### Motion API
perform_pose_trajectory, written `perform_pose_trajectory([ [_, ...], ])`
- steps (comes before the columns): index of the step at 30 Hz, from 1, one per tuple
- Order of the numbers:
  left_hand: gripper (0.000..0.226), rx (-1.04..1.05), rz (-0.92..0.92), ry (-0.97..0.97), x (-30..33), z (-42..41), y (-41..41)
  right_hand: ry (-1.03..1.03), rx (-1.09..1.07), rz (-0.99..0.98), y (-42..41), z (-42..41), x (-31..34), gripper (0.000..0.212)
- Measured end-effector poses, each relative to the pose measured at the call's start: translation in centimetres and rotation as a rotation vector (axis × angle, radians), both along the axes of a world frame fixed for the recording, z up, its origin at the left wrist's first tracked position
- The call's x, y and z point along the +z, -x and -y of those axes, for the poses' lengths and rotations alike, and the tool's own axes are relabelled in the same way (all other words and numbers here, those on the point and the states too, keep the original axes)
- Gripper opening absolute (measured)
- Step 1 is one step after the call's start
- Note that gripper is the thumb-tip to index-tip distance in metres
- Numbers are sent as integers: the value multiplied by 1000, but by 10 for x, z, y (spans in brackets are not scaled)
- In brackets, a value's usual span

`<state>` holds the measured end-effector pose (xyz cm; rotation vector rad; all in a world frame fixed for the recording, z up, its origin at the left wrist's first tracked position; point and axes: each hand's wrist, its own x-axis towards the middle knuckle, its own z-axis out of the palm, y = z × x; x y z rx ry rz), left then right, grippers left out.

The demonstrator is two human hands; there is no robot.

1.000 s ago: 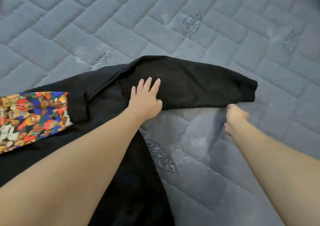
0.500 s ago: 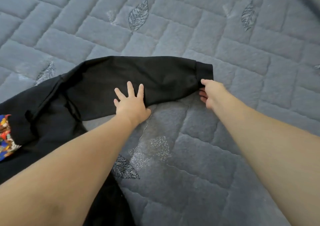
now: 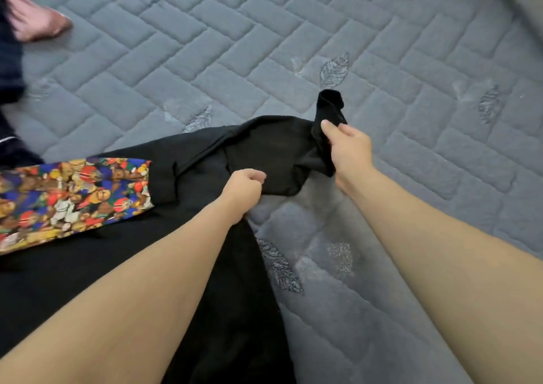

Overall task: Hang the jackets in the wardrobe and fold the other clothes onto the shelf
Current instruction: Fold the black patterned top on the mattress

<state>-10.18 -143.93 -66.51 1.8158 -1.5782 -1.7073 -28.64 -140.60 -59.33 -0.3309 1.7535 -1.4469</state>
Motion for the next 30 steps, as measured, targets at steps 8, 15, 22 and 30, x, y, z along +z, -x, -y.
perform_pose_trajectory([
  [8,34,421,-116,-193,64,48,-230,-39,415,-290,-209,64,27,40],
  [15,29,721,-62,-184,64,69,-404,-34,788,-364,-411,87,2,26],
  [22,53,750,-118,-300,19,92,-431,-118,773,-917,-412,83,-43,31],
  [30,33,424,577,10,-18,105,-385,-769,733,-1054,-345,88,-94,64],
])
